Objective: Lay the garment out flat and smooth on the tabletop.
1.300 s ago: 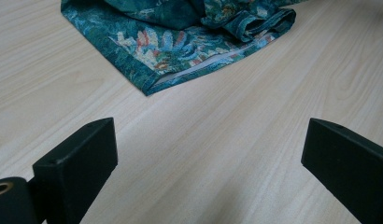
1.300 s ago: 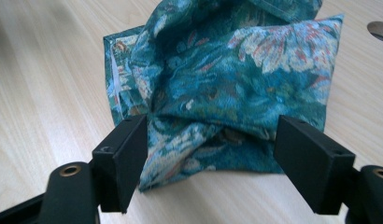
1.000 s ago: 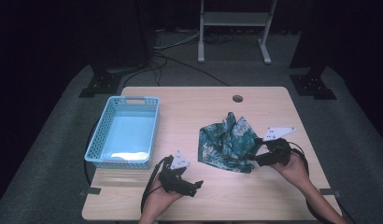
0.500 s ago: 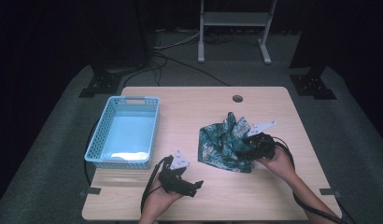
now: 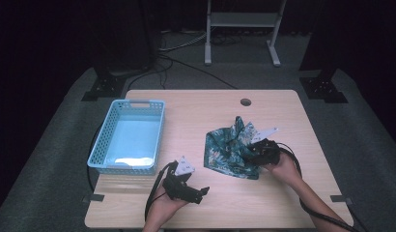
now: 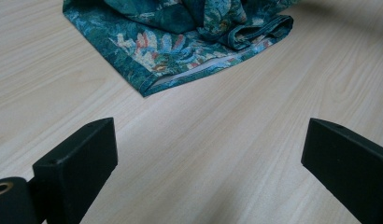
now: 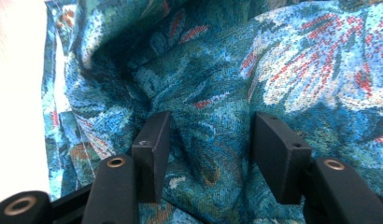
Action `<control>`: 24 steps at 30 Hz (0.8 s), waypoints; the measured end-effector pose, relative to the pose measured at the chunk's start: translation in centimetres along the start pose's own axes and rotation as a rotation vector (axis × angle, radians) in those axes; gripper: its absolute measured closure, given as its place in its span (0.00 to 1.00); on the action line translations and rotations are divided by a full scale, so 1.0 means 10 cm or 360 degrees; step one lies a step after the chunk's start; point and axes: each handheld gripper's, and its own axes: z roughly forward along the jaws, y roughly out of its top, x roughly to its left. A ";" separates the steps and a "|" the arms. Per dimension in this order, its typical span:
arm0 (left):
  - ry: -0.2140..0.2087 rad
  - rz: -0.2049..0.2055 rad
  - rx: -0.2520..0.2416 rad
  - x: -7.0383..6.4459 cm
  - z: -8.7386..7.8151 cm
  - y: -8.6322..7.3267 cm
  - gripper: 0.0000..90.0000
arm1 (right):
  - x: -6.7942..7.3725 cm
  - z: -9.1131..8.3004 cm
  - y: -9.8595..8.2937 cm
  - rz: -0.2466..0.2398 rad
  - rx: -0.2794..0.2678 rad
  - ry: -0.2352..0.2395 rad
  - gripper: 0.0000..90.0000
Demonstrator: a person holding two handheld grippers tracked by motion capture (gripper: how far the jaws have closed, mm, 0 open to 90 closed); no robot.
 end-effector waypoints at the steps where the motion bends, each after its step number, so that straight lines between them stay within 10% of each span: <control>1: -0.0002 0.0000 -0.0001 0.00 0.00 0.00 0.03 | 0.01 0.00 0.00 -0.0019 0.0004 -0.0011 0.55; 24: -0.0016 0.0008 -0.0007 -0.01 0.02 0.00 0.03 | 0.41 -0.02 -0.09 -0.0164 -0.0094 0.0111 0.57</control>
